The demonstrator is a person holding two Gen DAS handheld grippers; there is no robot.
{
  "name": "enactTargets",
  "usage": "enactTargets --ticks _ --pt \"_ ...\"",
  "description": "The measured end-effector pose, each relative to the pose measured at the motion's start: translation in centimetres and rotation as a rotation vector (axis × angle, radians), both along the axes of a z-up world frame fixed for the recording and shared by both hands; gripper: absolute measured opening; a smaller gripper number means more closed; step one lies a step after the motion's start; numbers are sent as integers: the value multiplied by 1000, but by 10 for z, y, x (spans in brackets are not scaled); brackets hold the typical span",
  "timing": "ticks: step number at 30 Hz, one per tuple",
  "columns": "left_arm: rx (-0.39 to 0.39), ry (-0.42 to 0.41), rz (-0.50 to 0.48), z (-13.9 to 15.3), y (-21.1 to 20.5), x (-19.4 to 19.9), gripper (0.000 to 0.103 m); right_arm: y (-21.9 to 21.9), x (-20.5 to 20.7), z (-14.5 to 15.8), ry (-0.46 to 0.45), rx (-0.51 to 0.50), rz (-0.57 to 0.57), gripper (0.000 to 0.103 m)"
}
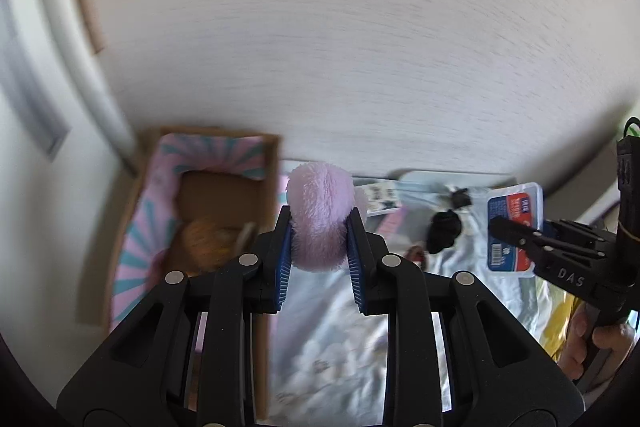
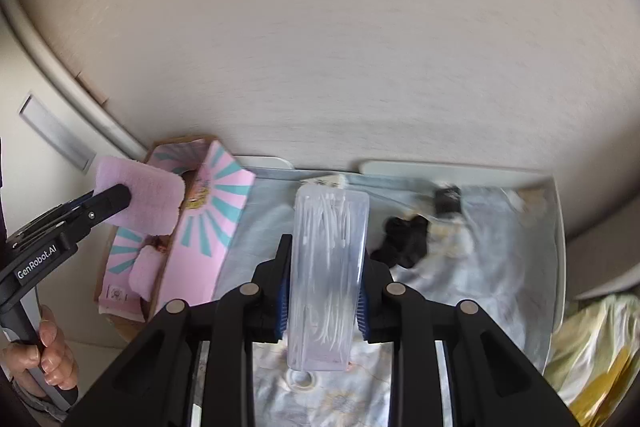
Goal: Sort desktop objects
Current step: 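Carry wristband and clear case into the cardboard box and release both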
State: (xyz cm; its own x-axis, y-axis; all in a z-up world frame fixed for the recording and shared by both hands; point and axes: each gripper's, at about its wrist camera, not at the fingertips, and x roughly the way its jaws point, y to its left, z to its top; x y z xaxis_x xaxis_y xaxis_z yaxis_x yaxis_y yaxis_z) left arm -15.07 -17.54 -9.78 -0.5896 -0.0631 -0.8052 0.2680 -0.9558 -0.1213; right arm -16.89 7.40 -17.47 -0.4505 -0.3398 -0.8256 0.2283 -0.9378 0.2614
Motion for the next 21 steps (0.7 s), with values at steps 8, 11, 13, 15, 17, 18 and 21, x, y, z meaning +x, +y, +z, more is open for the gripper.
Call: enactTargets --ticks 8,11,13,15,17,18,21 --pt "-35 -75 195 -14 -68 58 22 -98 -11 0 -26 -58 248 25" --pt "-50 -102 224 -27 -80 72 22 -141 -7 -3 -43 -58 339 25" --pt "-34 -120 234 -38 -86 78 22 -164 -6 -8 -59 -60 387 25" --pt "-20 -138 242 -48 -89 80 23 -183 -6 -15 -85 -73 423 25" --pt "0 -159 239 -60 -91 81 23 -203 -6 -25 -105 -69 449 25" --pt "5 -166 238 -65 -91 82 23 -211 -6 -28 -114 -55 454 25" --pt "12 -180 226 -77 -88 83 23 -226 -8 -40 -146 -25 463 25"
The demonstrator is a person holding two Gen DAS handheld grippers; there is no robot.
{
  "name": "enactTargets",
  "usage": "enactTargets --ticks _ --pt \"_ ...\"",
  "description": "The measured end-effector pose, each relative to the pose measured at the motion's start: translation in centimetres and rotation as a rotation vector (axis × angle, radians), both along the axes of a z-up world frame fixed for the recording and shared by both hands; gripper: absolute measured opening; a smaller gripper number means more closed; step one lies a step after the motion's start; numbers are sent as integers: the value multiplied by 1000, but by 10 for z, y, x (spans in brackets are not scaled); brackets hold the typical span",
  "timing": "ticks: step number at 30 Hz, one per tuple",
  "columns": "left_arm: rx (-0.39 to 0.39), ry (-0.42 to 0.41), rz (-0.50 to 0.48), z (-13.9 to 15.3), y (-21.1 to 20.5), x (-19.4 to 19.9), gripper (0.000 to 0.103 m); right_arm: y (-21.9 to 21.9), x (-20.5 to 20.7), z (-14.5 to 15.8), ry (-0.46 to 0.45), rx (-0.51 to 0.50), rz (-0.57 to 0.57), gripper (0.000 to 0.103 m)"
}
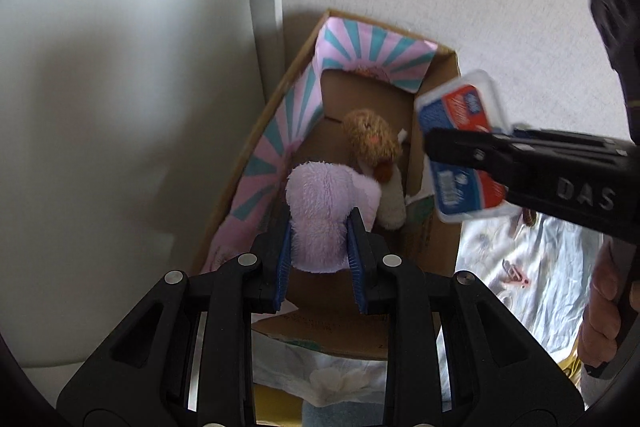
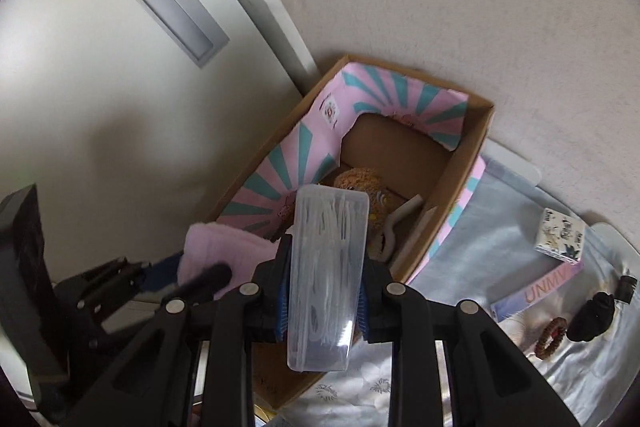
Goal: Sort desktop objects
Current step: 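Carry wristband and clear case into the cardboard box and release both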
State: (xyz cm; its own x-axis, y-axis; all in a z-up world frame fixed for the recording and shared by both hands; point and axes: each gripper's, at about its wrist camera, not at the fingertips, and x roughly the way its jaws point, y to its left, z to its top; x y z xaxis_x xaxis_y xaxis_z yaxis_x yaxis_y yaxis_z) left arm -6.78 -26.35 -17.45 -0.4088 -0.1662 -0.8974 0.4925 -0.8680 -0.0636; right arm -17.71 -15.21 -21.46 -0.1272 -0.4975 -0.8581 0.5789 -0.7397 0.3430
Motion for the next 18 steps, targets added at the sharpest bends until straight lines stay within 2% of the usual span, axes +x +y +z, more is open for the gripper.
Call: enactTargets --ticks 6,8,9,10,11,12,15,18 --pt "-4 7 -7 -4 -3 0 24 -10 -5 -14 -4 63 10 24" --pt "-12 16 -7 -5 -4 -4 32 -12 -7 -16 -1 81 11 25" --pt "-15 24 -6 -3 -4 -4 50 -13 -7 -16 -1 93 8 27" --pt "-24 28 -1 -1 -5 -5 82 -13 -8 -17 -3 111 6 38" --pt "-38 33 4 3 -5 -5 97 -14 -10 -18 -6 121 1 45" --pt "-53 47 8 7 -5 -5 103 -12 -11 -17 -8 116 -6 53" --pt "-57 79 6 16 -6 -6 103 -5 -15 -11 -5 59 -25 63" --pt "-62 60 23 18 -9 -9 103 -2 -18 -7 10 58 -44 67"
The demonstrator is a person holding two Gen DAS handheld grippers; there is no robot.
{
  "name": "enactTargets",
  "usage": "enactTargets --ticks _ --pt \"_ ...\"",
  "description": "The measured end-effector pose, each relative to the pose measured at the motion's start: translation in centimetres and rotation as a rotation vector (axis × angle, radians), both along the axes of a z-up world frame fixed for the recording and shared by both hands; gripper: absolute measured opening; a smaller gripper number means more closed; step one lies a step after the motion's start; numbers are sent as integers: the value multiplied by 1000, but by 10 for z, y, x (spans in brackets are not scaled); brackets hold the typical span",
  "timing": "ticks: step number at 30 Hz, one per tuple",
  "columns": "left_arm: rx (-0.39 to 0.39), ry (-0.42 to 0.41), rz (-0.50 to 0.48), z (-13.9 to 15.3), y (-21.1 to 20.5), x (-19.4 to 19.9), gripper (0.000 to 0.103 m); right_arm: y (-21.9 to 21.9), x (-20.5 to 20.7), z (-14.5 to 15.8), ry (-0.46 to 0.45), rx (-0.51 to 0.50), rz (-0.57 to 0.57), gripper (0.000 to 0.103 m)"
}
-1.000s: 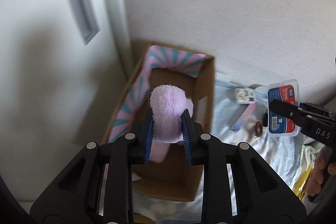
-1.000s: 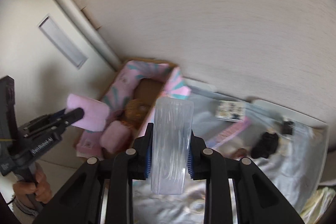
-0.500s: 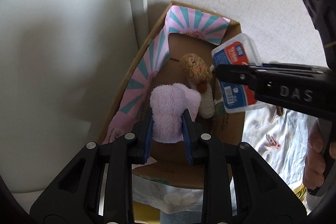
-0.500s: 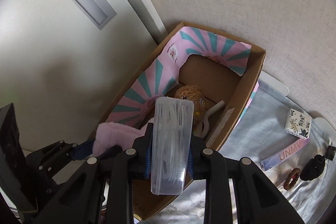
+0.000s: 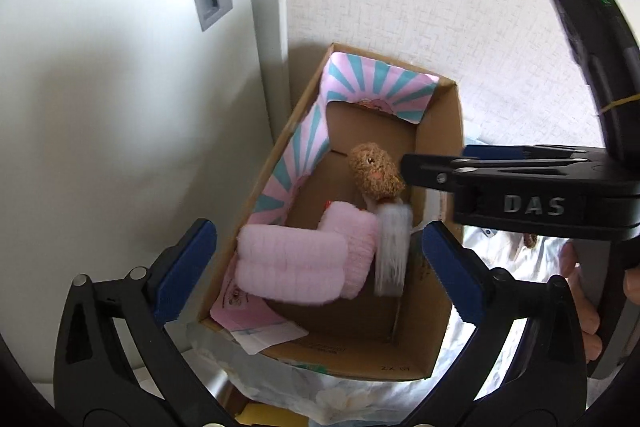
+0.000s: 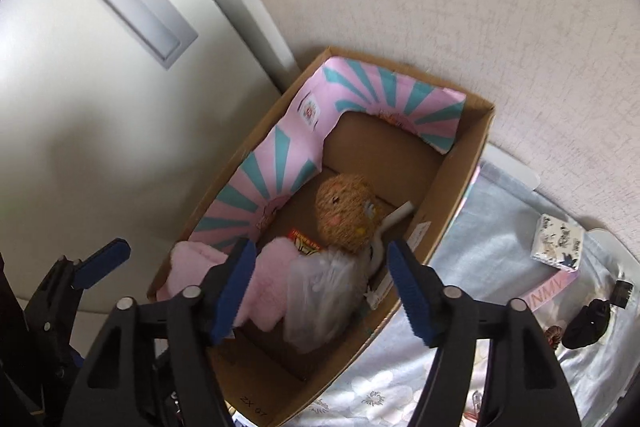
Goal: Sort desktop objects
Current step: 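Carry wristband and clear case into the cardboard box and release both, then move both open tools back over the floral cloth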
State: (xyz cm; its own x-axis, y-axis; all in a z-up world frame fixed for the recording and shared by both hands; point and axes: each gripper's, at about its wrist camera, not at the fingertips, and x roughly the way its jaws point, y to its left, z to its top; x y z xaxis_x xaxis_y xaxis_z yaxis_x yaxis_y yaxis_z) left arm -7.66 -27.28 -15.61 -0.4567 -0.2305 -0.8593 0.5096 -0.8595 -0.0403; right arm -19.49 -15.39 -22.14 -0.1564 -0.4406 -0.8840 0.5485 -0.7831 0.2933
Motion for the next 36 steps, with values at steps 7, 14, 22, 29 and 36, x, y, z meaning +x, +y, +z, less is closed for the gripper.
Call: enactTargets --ticks 7,14,22,29,36 --pt "-19 -20 18 2 0 0 103 6 0 4 9 11 -10 67" --pt "21 -7 6 4 3 2 103 18 0 9 14 2 -33 67" --pt "12 -69 55 6 4 0 103 48 -1 16 21 -12 -88 68" --pt "-5 78 30 29 19 7 103 93 1 17 23 -6 -171 68" --pt "-87 56 -92 44 54 -15 103 168 0 24 48 23 -309 68"
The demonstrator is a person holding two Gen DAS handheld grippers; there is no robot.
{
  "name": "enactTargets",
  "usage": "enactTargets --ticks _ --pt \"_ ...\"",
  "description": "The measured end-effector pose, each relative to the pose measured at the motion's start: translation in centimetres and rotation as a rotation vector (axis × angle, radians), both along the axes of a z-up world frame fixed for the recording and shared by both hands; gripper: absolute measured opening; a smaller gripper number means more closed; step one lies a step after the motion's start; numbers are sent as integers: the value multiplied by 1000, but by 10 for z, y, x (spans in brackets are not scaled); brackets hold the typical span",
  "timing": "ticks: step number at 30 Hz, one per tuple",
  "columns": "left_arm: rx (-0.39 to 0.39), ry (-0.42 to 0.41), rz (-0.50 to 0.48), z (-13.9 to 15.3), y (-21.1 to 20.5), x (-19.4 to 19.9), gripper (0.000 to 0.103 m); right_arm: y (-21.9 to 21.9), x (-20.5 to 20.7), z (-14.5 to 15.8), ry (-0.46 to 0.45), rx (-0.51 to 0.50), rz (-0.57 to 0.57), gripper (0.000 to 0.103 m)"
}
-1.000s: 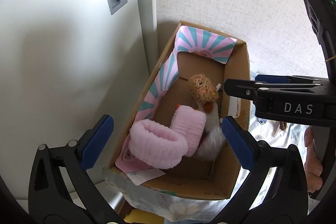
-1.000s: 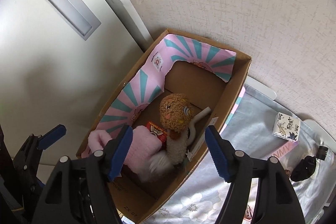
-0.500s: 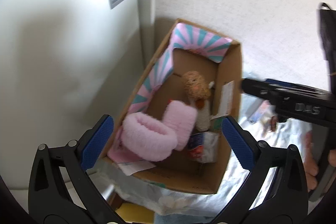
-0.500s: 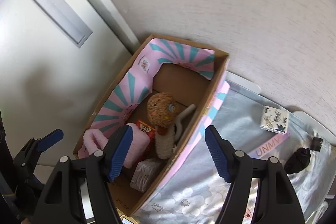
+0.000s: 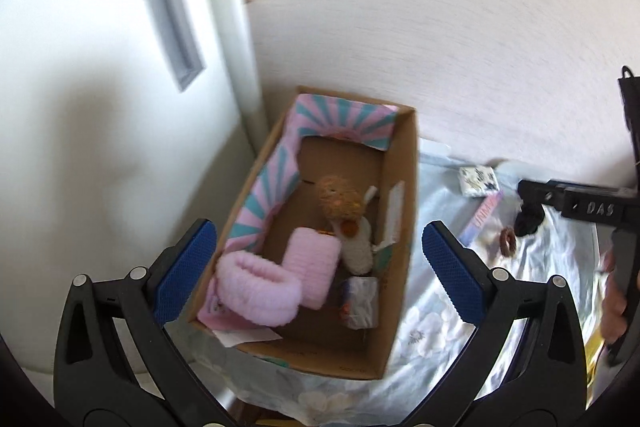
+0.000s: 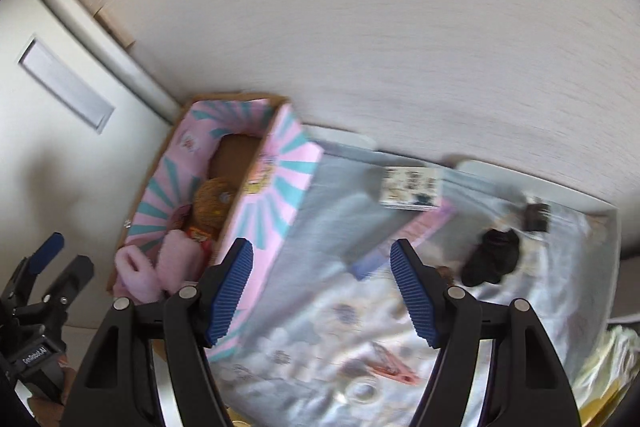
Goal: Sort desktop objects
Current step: 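Move both open tools back over the floral cloth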
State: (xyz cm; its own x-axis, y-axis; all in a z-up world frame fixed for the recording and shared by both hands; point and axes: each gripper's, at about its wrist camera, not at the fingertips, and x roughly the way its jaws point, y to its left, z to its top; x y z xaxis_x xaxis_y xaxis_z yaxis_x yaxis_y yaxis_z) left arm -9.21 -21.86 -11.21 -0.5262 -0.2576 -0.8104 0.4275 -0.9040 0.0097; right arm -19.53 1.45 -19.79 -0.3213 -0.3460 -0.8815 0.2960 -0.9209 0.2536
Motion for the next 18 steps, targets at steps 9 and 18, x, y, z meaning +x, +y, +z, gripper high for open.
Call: enactTargets --ticks 9,18 --pt "-62 20 -216 8 75 -46 103 93 5 10 43 75 -163 68" --pt "-111 -87 -399 -65 142 -108 103 138 7 -24 -17 92 -223 68"
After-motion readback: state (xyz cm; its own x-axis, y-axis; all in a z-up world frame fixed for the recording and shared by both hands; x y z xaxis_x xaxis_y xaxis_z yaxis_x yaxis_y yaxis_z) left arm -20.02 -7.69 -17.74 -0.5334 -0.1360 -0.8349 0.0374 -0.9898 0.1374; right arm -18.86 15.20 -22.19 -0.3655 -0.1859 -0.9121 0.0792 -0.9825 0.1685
